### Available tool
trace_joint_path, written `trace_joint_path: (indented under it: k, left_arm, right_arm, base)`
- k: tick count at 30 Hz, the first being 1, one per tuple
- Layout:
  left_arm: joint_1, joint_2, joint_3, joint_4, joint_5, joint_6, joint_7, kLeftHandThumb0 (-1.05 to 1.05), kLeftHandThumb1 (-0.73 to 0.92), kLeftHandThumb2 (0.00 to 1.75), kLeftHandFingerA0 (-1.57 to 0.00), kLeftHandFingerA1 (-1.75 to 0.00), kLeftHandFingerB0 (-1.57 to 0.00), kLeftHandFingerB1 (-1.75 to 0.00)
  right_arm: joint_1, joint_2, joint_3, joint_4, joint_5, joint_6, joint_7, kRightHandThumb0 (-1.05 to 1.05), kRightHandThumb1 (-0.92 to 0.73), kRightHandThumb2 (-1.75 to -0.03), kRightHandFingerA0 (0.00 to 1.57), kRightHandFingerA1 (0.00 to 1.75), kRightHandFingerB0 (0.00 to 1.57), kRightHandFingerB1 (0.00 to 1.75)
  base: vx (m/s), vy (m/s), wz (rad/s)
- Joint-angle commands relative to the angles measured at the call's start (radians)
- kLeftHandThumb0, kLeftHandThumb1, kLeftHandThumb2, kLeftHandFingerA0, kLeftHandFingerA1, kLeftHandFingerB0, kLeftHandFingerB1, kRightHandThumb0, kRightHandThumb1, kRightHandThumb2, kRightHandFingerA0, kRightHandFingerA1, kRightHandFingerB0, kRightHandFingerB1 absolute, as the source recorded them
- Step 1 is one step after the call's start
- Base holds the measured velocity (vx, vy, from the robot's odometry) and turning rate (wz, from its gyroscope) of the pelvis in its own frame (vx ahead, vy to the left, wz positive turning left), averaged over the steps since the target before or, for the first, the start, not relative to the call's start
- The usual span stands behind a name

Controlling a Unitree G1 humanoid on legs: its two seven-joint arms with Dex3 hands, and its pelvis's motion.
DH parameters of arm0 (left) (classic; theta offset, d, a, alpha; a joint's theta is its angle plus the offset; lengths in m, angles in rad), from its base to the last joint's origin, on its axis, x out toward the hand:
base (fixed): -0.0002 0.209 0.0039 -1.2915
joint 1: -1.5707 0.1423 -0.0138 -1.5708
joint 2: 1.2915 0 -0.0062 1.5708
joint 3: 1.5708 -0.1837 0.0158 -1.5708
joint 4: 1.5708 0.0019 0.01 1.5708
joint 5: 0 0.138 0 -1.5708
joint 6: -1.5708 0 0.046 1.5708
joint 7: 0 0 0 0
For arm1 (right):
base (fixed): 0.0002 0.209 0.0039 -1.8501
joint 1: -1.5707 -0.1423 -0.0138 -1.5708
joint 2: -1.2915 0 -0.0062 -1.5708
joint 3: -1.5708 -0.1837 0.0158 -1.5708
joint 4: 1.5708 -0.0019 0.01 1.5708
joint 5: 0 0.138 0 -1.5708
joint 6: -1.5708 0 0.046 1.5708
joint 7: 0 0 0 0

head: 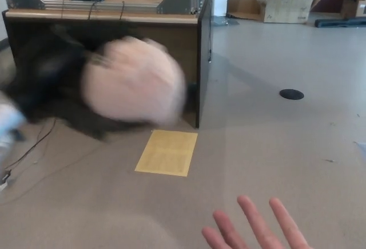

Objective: The robot extends its left hand to pick up an emotional support dumpling from the palm of a person and brings its hand down by its side. Then it extends its arm again to hand the dumpling back to the person.

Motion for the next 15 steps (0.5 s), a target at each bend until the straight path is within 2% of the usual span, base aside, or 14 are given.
trace_joint_path:
  k: [1, 4, 6, 10, 11, 15]
  left_arm:
    - [-0.111, -0.041, -0.147, -0.068, 0.047, 0.138, -0.024, -0.06, 0.68, 0.71, -1.12, -1.14, -0.93, -0.8]
    - [-0.123, -0.045, -0.159, -0.073, 0.047, 0.154, -0.022, -0.06, 0.68, 0.71, -1.12, -1.14, -0.93, -0.8]
    - [-0.171, -0.06, -0.271, -0.062, 0.12, 0.137, -0.06, -0.12, 0.67, 0.73, -1.11, -1.17, -0.94, -0.79]
    - [-0.177, -0.064, -0.304, -0.066, 0.126, 0.16, -0.065, -0.1, 0.66, 0.75, -1.1, -1.17, -0.94, -0.78]
    - [-0.181, -0.058, -0.342, -0.083, 0.132, 0.202, -0.081, -0.1, 0.67, 0.73, -1.11, -1.16, -0.93, -0.77]
    - [-0.177, -0.069, -0.369, -0.083, 0.142, 0.199, -0.095, -0.09, 0.67, 0.75, -1.11, -1.14, -0.93, -0.79]
  right_arm:
    - [0.006, -0.008, -0.005, -0.004, 0.009, -0.014, -0.008, -0.26, -0.64, -0.59, 0.79, 0.55, 0.67, 0.47]
    - [0.005, -0.007, -0.005, -0.004, 0.008, -0.014, -0.008, -0.26, -0.64, -0.59, 0.79, 0.55, 0.67, 0.47]
    - [0.002, -0.013, 0.0, -0.006, 0.002, -0.006, -0.003, -0.27, -0.65, -0.59, 0.78, 0.54, 0.66, 0.47]
    - [0.0, -0.016, 0.002, -0.006, 0.001, -0.007, -0.001, -0.27, -0.64, -0.59, 0.78, 0.53, 0.67, 0.47]
    - [-0.008, -0.018, 0.008, -0.002, -0.006, -0.01, -0.002, -0.27, -0.65, -0.59, 0.77, 0.54, 0.67, 0.47]
    - [-0.015, -0.015, 0.011, 0.0, -0.002, -0.007, 0.002, -0.27, -0.65, -0.59, 0.76, 0.53, 0.67, 0.47]
  base:
    - [0.0, 0.0, 0.0]
    - [0.0, 0.0, 0.0]
    - [0.0, 0.0, 0.0]
    - [0.0, 0.0, 0.0]
    - [0.0, 0.0, 0.0]
    - [0.0, 0.0, 0.0]
